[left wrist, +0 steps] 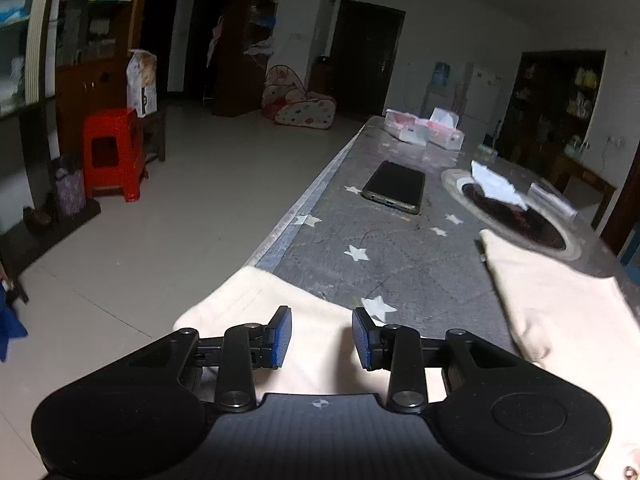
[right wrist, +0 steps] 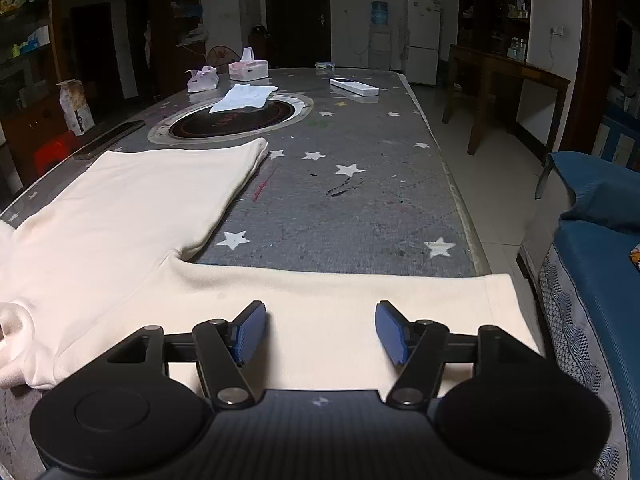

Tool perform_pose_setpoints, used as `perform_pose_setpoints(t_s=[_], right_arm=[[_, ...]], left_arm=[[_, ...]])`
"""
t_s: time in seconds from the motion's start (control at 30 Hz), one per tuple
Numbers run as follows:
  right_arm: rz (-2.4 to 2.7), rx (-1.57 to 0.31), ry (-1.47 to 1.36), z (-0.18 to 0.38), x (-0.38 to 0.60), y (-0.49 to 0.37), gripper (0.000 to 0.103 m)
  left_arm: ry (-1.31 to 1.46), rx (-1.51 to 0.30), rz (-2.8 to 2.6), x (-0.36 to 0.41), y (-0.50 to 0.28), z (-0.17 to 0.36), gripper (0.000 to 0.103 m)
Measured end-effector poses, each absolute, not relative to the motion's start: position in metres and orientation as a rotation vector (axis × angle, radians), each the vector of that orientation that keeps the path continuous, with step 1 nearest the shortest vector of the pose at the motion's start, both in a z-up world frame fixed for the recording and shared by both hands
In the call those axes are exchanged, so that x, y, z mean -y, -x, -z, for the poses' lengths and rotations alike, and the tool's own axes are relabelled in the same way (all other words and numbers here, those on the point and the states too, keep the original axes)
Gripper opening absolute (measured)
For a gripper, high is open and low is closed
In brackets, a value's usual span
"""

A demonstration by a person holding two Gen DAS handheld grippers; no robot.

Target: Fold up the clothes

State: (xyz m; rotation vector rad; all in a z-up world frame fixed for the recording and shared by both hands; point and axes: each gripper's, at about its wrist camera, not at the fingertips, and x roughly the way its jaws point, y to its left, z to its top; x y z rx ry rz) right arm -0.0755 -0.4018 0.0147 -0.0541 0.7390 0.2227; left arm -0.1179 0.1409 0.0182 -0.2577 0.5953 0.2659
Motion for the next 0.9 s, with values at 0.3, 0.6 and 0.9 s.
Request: perform_pose_setpoints(t_s=[0.3,0.6,0.9], right_arm=[[-0.198,-0.724,0.031,-0.020,0.407,0.081,0.062],[-0.054,-0.695,-0.028,-0.022,0.444,0.092,0.060],[0.080,-0.704,-0.105,-0.015,0.483,0.096,0.055]], left_arm=[[0.253,-0.586,-0.233,-0.129,0.116,-0.028,0.049],[0.203,-0.552,-0.018,-0.056,0.130,-0.048,0.076],[0.143,-0.564,0.199,0.014,0.133,-0.054,0.081]])
